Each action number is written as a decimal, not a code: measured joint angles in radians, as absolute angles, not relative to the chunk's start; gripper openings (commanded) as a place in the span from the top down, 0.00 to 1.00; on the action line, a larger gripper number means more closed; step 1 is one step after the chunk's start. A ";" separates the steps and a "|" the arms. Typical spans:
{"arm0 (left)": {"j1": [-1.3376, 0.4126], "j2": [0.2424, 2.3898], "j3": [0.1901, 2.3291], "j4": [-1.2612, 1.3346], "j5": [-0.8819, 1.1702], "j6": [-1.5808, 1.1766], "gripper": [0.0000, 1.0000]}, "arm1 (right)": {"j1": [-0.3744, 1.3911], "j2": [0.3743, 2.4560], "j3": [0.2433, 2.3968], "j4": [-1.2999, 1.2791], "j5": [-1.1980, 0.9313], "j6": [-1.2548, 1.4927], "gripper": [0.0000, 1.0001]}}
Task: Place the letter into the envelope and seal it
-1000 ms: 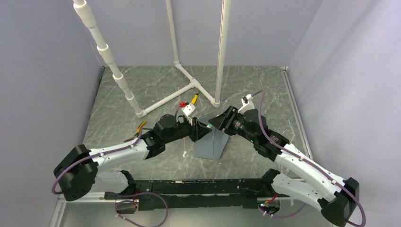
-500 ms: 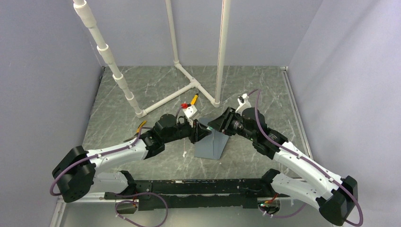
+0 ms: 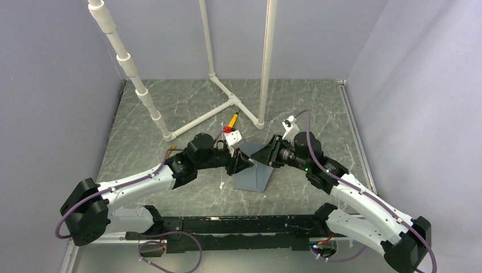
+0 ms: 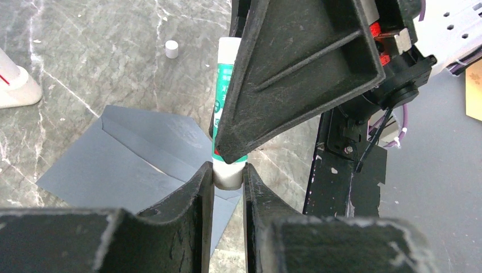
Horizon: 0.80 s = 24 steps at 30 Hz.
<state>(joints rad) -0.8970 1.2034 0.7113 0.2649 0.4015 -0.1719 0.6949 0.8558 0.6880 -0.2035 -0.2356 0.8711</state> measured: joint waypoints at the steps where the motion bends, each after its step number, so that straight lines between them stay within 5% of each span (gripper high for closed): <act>1: -0.897 1.200 0.711 0.259 0.403 -0.169 0.98 | 0.693 0.856 0.686 -0.205 -0.239 0.870 0.89; 3: -0.897 1.193 0.712 0.247 0.406 -0.165 0.86 | 0.693 0.854 0.683 -0.205 -0.245 0.868 0.99; 6: -0.897 1.192 0.716 0.234 0.405 -0.167 0.33 | 0.694 0.849 0.676 -0.200 -0.249 0.866 1.00; 7: -0.897 1.192 0.718 0.229 0.402 -0.164 0.23 | 0.694 0.847 0.674 -0.199 -0.250 0.864 1.00; 10: -0.897 1.190 0.720 0.215 0.385 -0.183 0.13 | 0.695 0.841 0.662 -0.183 -0.242 0.852 1.00; 15: -0.897 1.157 0.709 0.214 0.340 -0.233 0.18 | 0.695 0.816 0.616 -0.146 -0.138 0.785 1.00; 18: -0.897 1.111 0.662 0.226 0.288 -0.298 0.39 | 0.697 0.833 0.581 -0.102 -0.036 0.723 1.00; 24: -0.895 1.135 0.522 0.267 0.151 -0.527 0.64 | 0.752 1.000 0.548 -0.015 0.198 0.620 1.00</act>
<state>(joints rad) -0.8951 1.1351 0.5220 0.2672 0.1513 -0.5274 0.7521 0.9997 0.5484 -0.0147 0.1982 0.6197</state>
